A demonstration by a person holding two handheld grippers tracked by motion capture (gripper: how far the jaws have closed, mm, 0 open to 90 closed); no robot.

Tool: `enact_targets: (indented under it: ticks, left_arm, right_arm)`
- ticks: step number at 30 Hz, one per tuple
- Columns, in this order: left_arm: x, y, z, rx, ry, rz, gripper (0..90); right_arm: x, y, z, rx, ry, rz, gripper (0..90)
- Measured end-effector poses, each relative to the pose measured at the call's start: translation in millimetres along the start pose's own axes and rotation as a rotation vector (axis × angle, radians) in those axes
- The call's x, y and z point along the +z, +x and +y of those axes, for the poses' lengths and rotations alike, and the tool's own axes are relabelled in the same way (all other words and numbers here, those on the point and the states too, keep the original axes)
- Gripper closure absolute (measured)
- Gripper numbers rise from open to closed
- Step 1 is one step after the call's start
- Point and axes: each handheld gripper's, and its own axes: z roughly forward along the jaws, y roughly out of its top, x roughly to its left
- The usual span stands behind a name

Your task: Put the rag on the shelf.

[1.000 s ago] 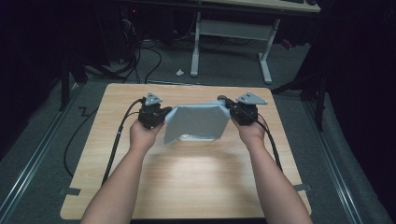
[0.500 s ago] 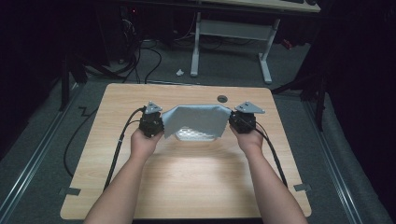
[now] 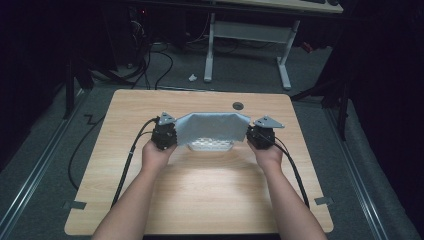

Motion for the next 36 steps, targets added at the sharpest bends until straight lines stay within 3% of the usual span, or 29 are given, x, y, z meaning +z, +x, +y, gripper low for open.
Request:
enact_targets:
  ticks: [8,10,11,18,31,36]
  left_arm:
    - [-1.1,1.4,-2.0,-0.016,-0.003,0.003,86.1]
    - [-3.2,2.2,-2.1,-0.017,-0.007,0.012,80.7]
    - [-6.4,4.0,-2.0,-0.023,-0.016,0.023,76.9]
    - [-22.4,15.9,-1.5,-0.057,-0.071,0.042,61.2]
    - [-46.1,26.4,0.4,-0.077,-0.131,0.062,52.6]
    - [-50.1,30.7,-1.4,-0.087,-0.129,0.07,52.3]
  right_arm:
    - [0.2,0.6,-0.3,0.003,0.007,-0.004,85.6]
    - [-0.7,-0.6,0.3,0.014,0.009,-0.007,81.9]
    - [-1.9,-3.5,1.3,0.028,0.007,-0.006,73.9]
    - [-13.1,-14.6,9.1,0.045,-0.016,-0.031,71.3]
    - [-23.8,-18.4,13.0,0.027,-0.02,-0.045,69.7]
    - [-24.6,-18.3,11.8,0.031,-0.023,-0.045,69.4]
